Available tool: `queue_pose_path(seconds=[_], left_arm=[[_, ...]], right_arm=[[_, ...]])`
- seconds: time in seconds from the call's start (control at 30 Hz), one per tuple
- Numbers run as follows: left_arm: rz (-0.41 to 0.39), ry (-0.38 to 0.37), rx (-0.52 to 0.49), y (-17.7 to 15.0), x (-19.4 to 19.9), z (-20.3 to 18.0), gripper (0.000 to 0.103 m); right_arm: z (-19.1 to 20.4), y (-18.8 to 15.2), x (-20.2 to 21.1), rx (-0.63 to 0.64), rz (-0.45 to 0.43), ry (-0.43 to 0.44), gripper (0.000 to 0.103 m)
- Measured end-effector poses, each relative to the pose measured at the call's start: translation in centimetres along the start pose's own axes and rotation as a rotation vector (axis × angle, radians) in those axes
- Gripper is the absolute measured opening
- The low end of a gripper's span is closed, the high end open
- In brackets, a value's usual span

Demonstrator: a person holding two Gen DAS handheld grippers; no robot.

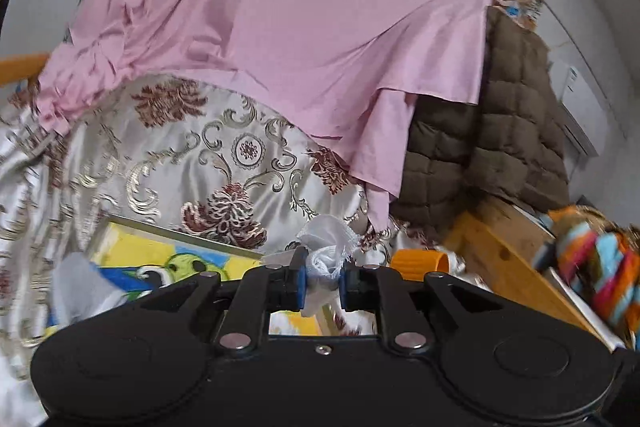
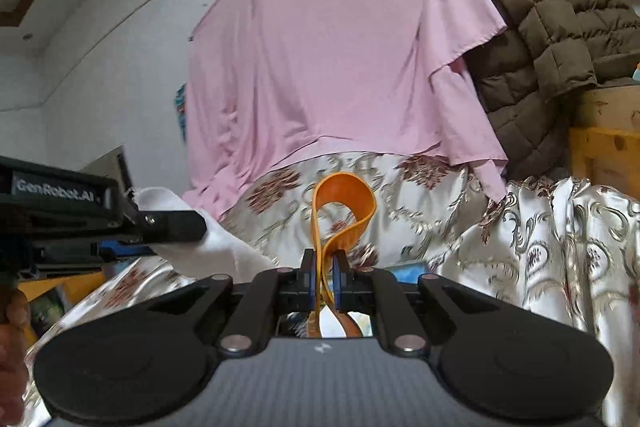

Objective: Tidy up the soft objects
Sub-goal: 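Lift the strap and tissue and carry them over the frog-painting tray, then lower both items into the tray and open both grippers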

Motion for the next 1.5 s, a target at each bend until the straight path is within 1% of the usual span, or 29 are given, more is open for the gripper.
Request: queue_pose_path(seconds=[0.07,0.13,0.2,0.27,0.37,0.53,0.67,0.77,0.93,1.0,1.07,1.1,1.17,1.23,1.27,1.33,1.37,1.4,1.43,1.5], left_arm=[[0.011,0.006,-0.002,0.0,-3.1,0.4,0.015],[0.026,0.022,-0.004,-0.3,-5.9,0.9,0.015],[0.043,0.047,-0.002,-0.6,-8.2,1.9,0.015],[0.054,0.075,0.006,-0.8,-9.9,2.7,0.015],[0.077,0.131,0.043,-1.4,-11.8,4.5,0.015],[0.105,0.205,0.096,-2.8,-12.8,7.2,0.015],[0.138,0.257,0.148,-4.1,-12.8,8.8,0.015],[0.159,0.268,0.133,-4.6,-13.0,9.0,0.017],[0.197,0.301,0.115,-5.8,-13.2,9.4,0.020],[0.201,0.305,0.113,-6.1,-13.2,9.5,0.024],[0.203,0.307,0.111,-6.3,-13.1,9.5,0.025],[0.205,0.308,0.110,-6.3,-13.1,9.4,0.028],[0.210,0.311,0.107,-6.5,-12.9,9.4,0.032],[0.213,0.313,0.107,-6.6,-12.7,9.5,0.034],[0.212,0.314,0.108,-6.7,-12.5,9.5,0.038],[0.207,0.313,0.111,-6.7,-12.1,9.6,0.043],[0.203,0.315,0.112,-6.7,-11.9,9.7,0.048],[0.196,0.318,0.114,-6.6,-11.6,9.7,0.053],[0.191,0.315,0.118,-6.7,-11.3,9.8,0.054],[0.187,0.312,0.131,-6.8,-10.6,9.9,0.059]], right_arm=[[-1.4,0.1,-2.3,-0.018,0.003,-0.007,0.009],[-2.5,-0.8,-4.5,-0.042,0.034,0.002,0.009],[-3.6,-2.0,-6.5,-0.097,0.072,0.016,0.009],[-4.8,-2.9,-8.2,-0.165,0.100,0.028,0.009],[-5.9,-4.0,-10.0,-0.226,0.136,0.047,0.009],[-6.3,-5.8,-12.3,-0.296,0.204,0.101,0.009],[-6.4,-8.2,-13.6,-0.399,0.282,0.145,0.009],[-6.5,-9.9,-14.3,-0.413,0.337,0.129,0.009],[-6.6,-11.1,-14.6,-0.433,0.384,0.135,0.010],[-6.7,-11.3,-14.6,-0.449,0.395,0.139,0.012],[-6.9,-11.4,-14.7,-0.455,0.397,0.137,0.015],[-7.1,-11.4,-14.6,-0.460,0.399,0.133,0.018],[-7.4,-11.5,-14.5,-0.474,0.399,0.130,0.022],[-7.5,-11.5,-14.4,-0.476,0.399,0.129,0.028],[-7.5,-11.5,-14.4,-0.475,0.400,0.128,0.029],[-7.5,-11.6,-14.3,-0.474,0.404,0.125,0.038],[-7.5,-11.6,-14.3,-0.477,0.405,0.128,0.040],[-7.5,-11.5,-14.2,-0.481,0.406,0.132,0.049],[-7.5,-11.5,-14.1,-0.490,0.405,0.138,0.058],[-7.5,-11.4,-13.9,-0.492,0.409,0.148,0.064]])
Point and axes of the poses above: each gripper's, at about its wrist camera, not at the fingertips, and x roughly against the way its jaws point, z to its left, y to its top, the point moved 10 cm from there along -x, roughly the way its jaws point, and after that the axes turned 10 degrees about x, right-handed, at the moved point
